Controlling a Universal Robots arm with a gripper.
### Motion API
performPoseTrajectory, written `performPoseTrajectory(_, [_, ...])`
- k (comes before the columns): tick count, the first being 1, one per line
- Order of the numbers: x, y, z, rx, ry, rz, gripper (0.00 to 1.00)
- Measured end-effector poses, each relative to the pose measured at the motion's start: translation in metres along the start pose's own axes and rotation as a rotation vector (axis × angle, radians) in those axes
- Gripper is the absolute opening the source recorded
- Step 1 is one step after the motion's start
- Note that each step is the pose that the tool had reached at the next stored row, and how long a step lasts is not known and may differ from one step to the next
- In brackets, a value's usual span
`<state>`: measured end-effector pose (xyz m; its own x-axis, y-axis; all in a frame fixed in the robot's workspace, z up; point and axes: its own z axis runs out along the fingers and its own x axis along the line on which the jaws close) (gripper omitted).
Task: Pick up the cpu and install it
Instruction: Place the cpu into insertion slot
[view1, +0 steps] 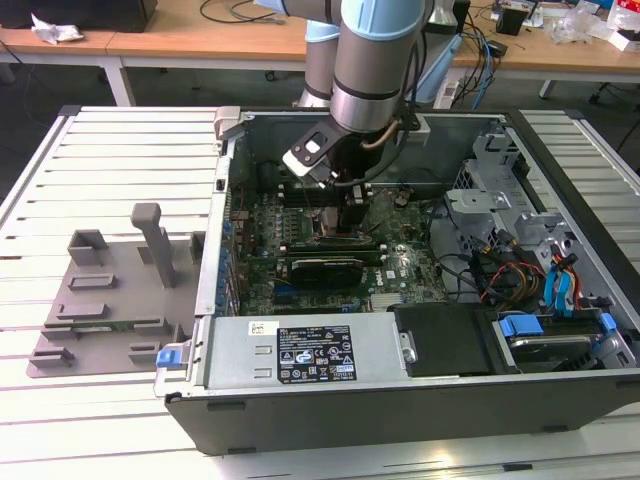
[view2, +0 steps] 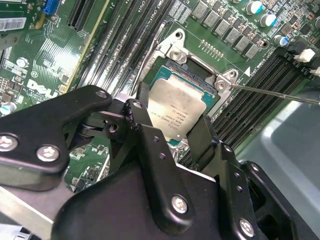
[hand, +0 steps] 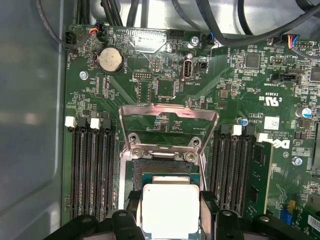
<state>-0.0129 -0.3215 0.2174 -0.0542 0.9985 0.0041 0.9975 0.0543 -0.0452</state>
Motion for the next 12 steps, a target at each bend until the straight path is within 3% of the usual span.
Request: performPoseTrajectory(12, [0.0040, 0.0007, 0.0111, -0.0001, 0.0006, 0.024, 0.55])
